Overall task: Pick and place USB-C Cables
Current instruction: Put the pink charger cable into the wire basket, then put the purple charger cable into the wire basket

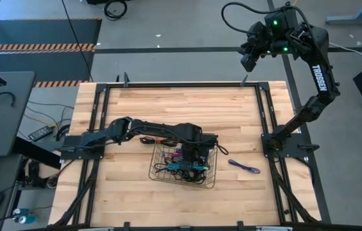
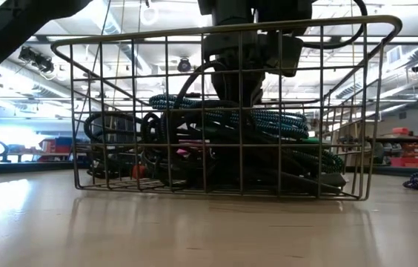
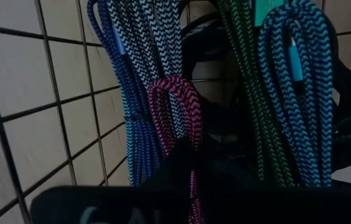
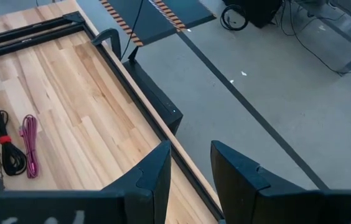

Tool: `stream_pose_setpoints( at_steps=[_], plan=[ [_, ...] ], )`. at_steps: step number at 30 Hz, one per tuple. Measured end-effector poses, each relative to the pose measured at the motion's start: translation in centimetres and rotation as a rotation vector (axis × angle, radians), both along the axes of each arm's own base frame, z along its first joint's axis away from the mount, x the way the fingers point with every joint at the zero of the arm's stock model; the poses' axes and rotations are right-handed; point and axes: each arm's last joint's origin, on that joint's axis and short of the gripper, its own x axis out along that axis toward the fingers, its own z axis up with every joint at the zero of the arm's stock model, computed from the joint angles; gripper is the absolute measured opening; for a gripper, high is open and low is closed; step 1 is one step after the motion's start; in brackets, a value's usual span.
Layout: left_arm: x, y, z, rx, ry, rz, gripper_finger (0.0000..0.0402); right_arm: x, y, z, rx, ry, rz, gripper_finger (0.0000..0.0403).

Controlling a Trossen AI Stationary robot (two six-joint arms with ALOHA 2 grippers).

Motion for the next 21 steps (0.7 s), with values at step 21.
stream_pose_setpoints(
  at_steps=[21],
  plan=[
    [-1.1, 1.3, 7.6, 0.034, -0.117, 0.138, 0.0143, 0.0, 0.0, 0.0, 0.002, 0.000, 0.001, 0.0119]
  ],
)
